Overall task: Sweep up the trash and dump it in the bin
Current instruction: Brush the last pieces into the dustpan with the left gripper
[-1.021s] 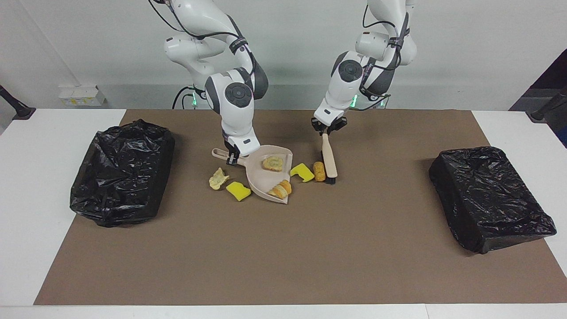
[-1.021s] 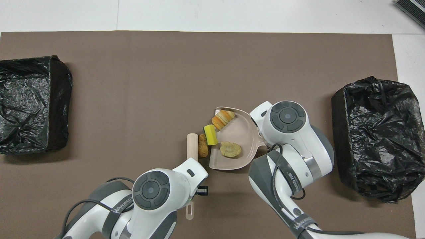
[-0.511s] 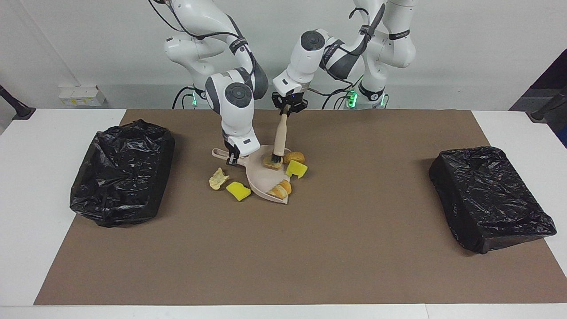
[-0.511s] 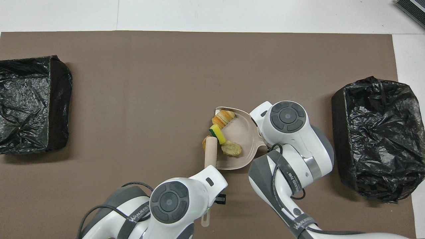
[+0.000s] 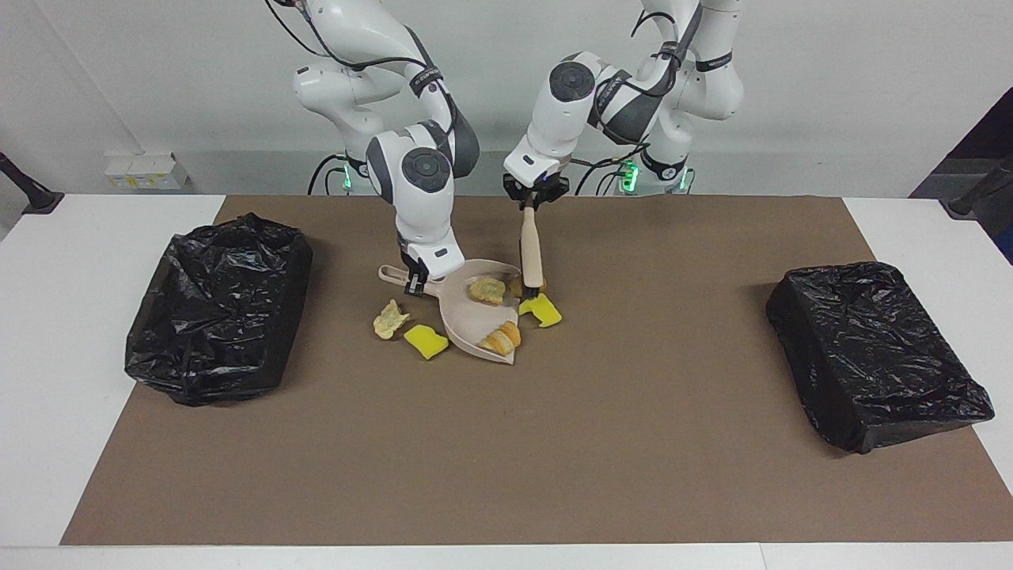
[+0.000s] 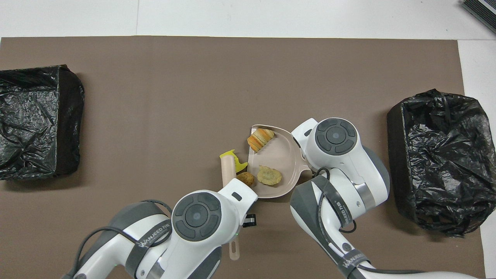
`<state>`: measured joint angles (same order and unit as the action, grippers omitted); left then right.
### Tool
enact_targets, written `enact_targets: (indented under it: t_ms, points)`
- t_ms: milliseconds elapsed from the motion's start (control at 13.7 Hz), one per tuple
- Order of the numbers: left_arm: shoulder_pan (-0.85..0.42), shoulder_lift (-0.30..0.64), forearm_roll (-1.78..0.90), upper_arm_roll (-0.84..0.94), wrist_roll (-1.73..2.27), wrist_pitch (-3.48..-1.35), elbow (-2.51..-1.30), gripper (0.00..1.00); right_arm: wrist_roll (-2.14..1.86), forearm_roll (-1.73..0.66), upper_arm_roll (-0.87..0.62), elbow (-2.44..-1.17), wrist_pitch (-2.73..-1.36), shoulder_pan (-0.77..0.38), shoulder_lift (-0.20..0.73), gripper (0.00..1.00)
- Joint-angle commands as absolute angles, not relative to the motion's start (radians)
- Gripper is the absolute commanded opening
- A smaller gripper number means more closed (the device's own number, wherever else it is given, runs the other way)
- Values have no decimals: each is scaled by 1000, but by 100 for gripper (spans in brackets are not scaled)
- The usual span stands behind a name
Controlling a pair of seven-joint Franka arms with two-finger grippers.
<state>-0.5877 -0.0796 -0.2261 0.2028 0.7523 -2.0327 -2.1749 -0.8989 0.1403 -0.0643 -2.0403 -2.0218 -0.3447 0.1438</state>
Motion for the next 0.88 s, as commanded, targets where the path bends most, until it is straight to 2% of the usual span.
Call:
enact_targets:
  t_ms: [0, 292, 365, 584, 802]
  points:
    - [-502, -74, -167, 213, 819, -2019, -2171, 0, -899, 124, -72, -2048, -2043, -336, 147, 0]
    - [-459, -66, -167, 215, 743, -2061, -2239, 0, -899, 124, -72, -2048, -2043, -336, 147, 0]
    - [-468, -63, -169, 216, 739, -2098, -2256, 0, -899, 124, -71, -2048, -2043, -334, 147, 0]
    - [-528, 36, -178, 219, 717, -2227, -2243, 0, -897, 124, -71, -2048, -2043, -336, 147, 0]
    - [-587, 71, -184, 225, 689, -2292, -2218, 0, -897, 124, -71, -2048, -2042, -334, 147, 0]
